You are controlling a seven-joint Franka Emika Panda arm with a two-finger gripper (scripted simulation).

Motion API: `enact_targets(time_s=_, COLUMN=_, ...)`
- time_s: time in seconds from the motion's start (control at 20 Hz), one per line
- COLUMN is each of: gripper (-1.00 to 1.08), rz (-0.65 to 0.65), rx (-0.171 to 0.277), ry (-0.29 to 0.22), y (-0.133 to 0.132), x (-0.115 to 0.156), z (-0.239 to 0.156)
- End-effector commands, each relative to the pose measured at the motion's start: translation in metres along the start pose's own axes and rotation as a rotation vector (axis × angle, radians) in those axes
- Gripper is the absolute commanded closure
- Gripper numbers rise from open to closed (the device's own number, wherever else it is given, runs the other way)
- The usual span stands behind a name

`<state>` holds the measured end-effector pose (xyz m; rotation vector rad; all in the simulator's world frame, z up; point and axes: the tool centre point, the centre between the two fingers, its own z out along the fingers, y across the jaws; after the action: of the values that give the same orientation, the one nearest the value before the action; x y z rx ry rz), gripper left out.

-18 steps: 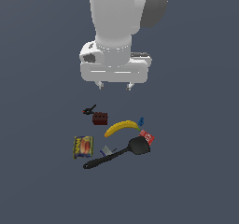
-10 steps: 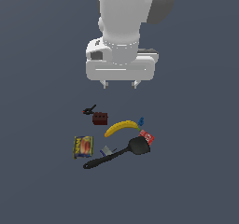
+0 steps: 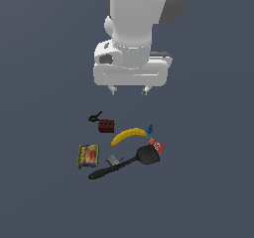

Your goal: Pick up a designated object from a clutter of objects.

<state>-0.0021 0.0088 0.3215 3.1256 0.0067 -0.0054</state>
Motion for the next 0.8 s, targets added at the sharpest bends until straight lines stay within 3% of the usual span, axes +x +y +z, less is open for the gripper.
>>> enact_targets(time_s=0.0, gripper=-0.92, rz=0.022, rx=0.002, ry=0.0, y=0.0, x=0.004, z=0.003)
enact_targets(time_s=0.75, gripper=-0.92, rz=0.343, rx=0.023, ry=-0.005, y=0.001, x=0.056, z=0.054)
